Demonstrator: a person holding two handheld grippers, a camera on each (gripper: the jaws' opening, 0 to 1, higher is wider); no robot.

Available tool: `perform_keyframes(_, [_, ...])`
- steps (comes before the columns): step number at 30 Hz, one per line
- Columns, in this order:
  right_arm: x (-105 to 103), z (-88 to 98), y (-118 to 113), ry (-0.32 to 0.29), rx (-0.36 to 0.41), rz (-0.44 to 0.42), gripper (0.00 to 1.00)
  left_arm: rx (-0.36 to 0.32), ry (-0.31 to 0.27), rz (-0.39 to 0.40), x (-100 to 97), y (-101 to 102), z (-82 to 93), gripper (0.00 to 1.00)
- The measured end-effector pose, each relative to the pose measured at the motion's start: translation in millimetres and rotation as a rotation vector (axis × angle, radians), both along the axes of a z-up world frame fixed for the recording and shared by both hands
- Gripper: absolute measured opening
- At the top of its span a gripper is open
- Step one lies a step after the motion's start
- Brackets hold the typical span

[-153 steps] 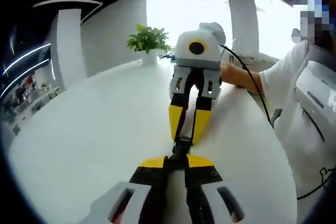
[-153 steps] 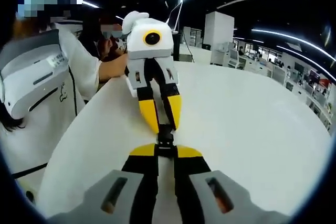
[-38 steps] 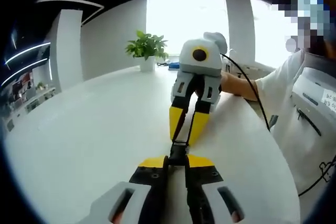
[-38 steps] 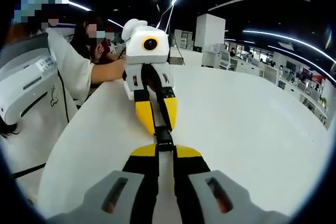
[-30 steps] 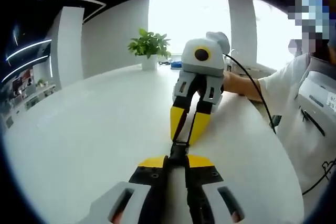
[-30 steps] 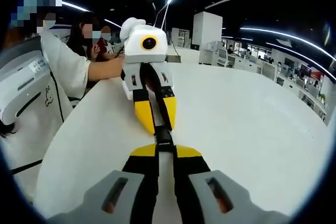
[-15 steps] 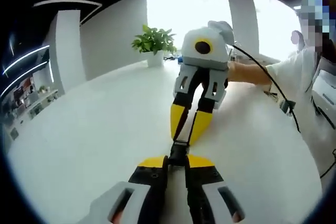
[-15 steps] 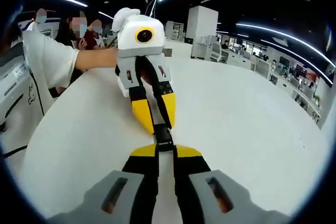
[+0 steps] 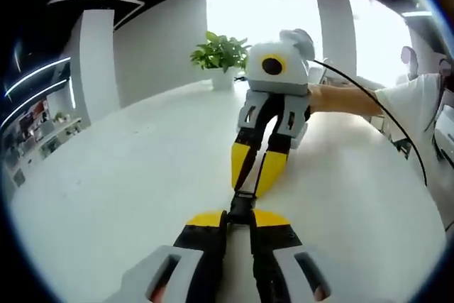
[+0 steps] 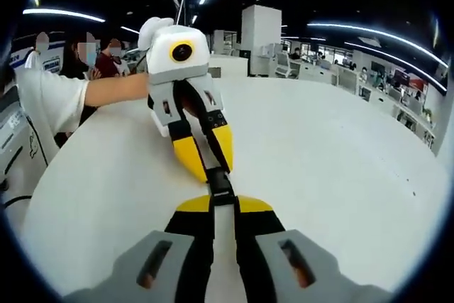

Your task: Snap the two parts of the plastic buckle together until the buckle closes and remains connected.

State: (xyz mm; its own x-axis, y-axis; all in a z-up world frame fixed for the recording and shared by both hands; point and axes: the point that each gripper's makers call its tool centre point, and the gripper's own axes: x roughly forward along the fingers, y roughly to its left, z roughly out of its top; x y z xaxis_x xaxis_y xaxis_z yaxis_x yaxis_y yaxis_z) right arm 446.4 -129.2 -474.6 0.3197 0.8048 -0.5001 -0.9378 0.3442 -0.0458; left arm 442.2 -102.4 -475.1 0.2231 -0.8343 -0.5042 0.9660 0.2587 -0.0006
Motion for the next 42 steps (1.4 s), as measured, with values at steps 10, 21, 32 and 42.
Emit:
perform_keyframes(10, [17.9, -0.3, -2.7, 0.003, 0.009, -0.006, 0.09, -0.012, 0.033, -0.006, 18.9, -2.9, -4.9, 0.11])
perform_keyframes(21, [18.4, -3.3, 2.9, -0.002, 0.003, -0.011, 0.10, -0.014, 0.016, -0.010, 17.3, -5.3, -5.4, 0.13])
perform_keyframes(32, [9.4, -3.2, 1.1, 0.012, 0.018, -0.017, 0.16, -0.018, 0.028, 0.021, 17.4, -2.4, -5.4, 0.17])
perform_keyframes(42, [6.1, -1.4, -7.9, 0.003, 0.031, -0.053, 0.18, -0.015, 0.009, 0.062, 15.7, 5.3, -3.7, 0.18])
